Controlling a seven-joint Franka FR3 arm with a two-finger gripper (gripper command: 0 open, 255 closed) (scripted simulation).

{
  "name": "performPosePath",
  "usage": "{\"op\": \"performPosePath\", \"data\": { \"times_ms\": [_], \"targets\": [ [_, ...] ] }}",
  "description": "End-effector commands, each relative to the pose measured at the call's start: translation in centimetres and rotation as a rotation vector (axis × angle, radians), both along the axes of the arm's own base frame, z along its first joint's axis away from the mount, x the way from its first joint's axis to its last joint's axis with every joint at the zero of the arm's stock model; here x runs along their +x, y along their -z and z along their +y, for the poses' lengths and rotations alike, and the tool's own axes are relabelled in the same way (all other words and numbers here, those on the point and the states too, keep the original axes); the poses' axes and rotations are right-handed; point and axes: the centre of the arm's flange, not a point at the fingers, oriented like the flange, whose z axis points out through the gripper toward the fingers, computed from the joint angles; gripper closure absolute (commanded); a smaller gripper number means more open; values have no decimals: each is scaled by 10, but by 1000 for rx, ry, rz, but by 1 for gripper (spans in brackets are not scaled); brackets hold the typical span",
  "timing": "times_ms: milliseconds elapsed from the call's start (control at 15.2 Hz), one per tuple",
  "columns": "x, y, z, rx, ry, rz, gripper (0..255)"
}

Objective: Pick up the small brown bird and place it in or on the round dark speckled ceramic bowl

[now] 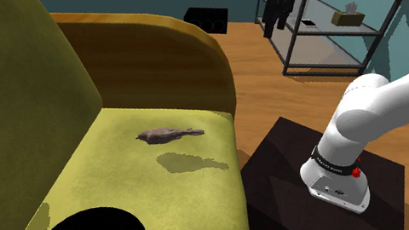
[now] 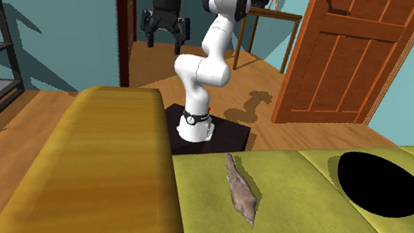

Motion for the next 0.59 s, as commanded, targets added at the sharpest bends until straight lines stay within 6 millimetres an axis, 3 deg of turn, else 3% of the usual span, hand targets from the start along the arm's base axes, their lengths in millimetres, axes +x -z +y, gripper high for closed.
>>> {"op": "performPosePath", "data": {
  "times_ms": [0,528],
  "targets": [
    [0,0,0,0,0,0,0],
    [63,53,66,23,-139,35,0]
  ]
}}
